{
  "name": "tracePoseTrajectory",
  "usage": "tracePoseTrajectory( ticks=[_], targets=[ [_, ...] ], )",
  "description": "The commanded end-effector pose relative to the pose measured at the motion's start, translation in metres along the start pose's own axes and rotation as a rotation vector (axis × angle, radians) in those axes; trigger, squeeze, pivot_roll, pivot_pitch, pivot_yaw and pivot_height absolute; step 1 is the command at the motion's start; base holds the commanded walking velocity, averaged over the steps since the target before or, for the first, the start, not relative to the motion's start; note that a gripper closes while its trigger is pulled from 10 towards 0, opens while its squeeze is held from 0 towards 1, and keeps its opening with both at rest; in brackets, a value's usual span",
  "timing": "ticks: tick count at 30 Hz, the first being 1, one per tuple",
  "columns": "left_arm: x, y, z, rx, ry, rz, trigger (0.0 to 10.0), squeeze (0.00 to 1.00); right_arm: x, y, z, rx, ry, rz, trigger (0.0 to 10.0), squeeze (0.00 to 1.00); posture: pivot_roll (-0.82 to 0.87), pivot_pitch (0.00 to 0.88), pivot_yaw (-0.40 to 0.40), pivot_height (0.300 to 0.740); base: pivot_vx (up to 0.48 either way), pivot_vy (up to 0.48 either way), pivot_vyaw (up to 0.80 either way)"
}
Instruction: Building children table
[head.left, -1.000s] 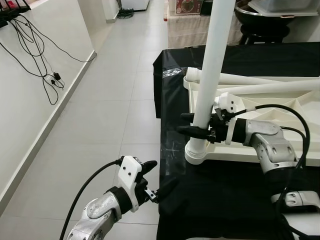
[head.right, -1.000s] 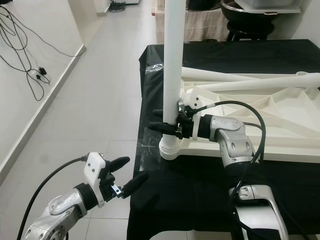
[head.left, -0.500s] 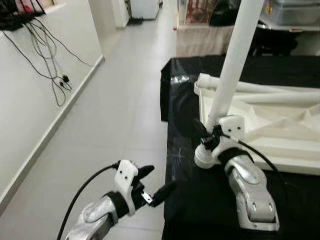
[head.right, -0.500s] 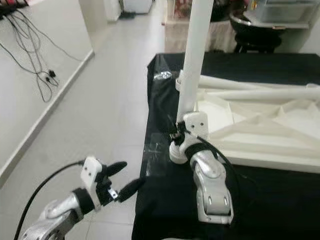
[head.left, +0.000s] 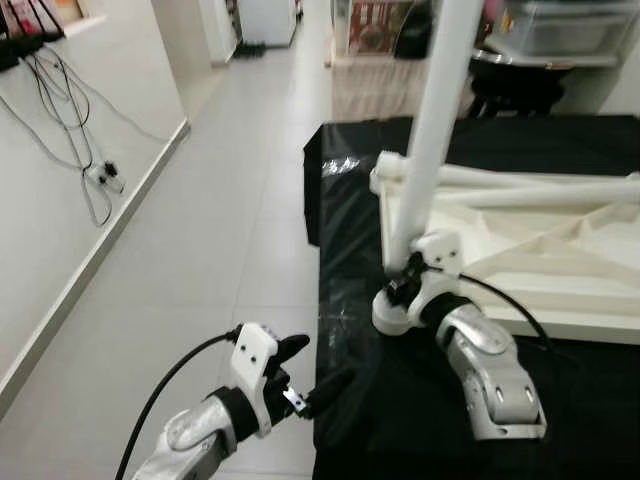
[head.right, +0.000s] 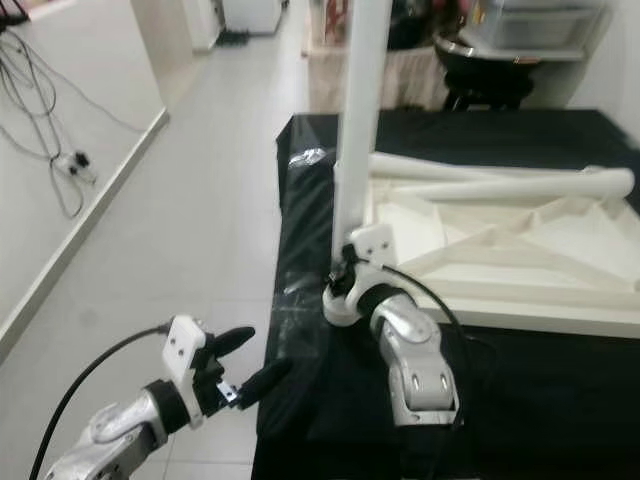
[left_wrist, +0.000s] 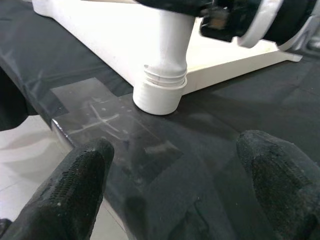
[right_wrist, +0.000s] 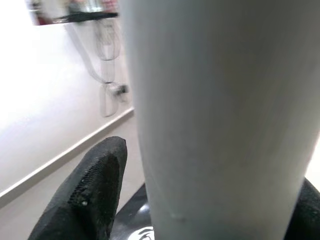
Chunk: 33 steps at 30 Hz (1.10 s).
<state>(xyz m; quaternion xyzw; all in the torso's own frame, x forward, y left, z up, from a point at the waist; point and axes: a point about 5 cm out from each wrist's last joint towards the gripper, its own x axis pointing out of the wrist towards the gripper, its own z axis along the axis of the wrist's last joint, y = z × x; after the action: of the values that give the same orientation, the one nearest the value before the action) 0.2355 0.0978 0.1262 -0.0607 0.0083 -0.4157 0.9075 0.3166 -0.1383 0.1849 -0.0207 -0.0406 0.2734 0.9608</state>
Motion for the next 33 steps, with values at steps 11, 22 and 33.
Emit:
tracePoseTrajectory(
  ticks=[11, 22, 33],
  targets=[
    [0.003, 0.000, -0.003, 0.003, 0.016, 0.003, 10.0, 0.00, 0.009, 0.000, 0.020, -0.159, 0.105, 0.723, 10.0, 0.00, -0.06, 0.118, 0.036, 0.740, 0.000, 0.000, 0.00],
    [0.003, -0.002, -0.003, 0.000, 0.018, -0.001, 10.0, 0.00, 0.019, -0.007, 0.022, -0.082, 0.109, 0.838, 0.0, 0.00, -0.05, 0.129, 0.035, 0.740, 0.000, 0.000, 0.00],
    [0.003, -0.005, -0.002, -0.005, 0.013, -0.004, 10.0, 0.00, 0.007, -0.022, 0.020, -0.082, 0.076, 0.716, 0.0, 0.00, -0.06, 0.148, 0.041, 0.740, 0.000, 0.000, 0.00]
  ],
)
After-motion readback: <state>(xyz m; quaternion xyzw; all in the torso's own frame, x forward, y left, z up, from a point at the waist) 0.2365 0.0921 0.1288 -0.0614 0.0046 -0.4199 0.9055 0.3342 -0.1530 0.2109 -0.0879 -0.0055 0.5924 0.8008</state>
